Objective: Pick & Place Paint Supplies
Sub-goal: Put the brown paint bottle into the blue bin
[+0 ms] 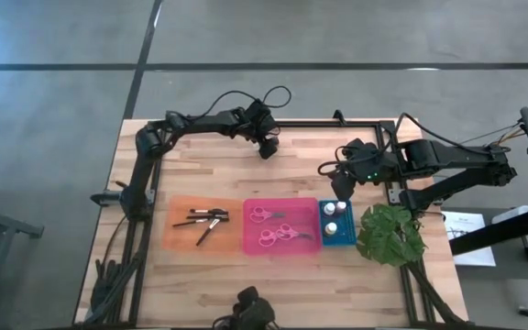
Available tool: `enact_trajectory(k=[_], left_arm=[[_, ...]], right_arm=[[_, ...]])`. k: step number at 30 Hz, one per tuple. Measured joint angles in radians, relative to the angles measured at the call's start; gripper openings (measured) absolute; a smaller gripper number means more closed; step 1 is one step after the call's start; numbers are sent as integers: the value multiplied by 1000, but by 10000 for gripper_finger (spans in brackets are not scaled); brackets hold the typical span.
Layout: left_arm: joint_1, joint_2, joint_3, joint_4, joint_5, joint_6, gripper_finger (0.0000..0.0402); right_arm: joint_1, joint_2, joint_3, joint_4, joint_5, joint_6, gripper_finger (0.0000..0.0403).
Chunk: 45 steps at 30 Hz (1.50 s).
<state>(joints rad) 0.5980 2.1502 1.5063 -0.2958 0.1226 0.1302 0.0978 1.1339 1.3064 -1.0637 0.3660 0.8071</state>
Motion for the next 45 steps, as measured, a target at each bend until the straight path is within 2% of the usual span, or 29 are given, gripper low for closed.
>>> enact_trajectory(k=[12,17,29,39,45], left_arm=[[3,30,40,-9,13,-26,280],[16,77,115,-125,54,-53,280],[21,128,246,-309,53,-61,277],[22,130,263,-366,56,-104,220],[24,130,261,-362,58,-105,205]], right_arm=[[0,0,0,0,0,1,186],[0,0,0,0,0,1,186],[0,0,-1,0,0,-2,186],[0,-1,-2,5,0,0,186],[0,-1,-2,5,0,1,186]])
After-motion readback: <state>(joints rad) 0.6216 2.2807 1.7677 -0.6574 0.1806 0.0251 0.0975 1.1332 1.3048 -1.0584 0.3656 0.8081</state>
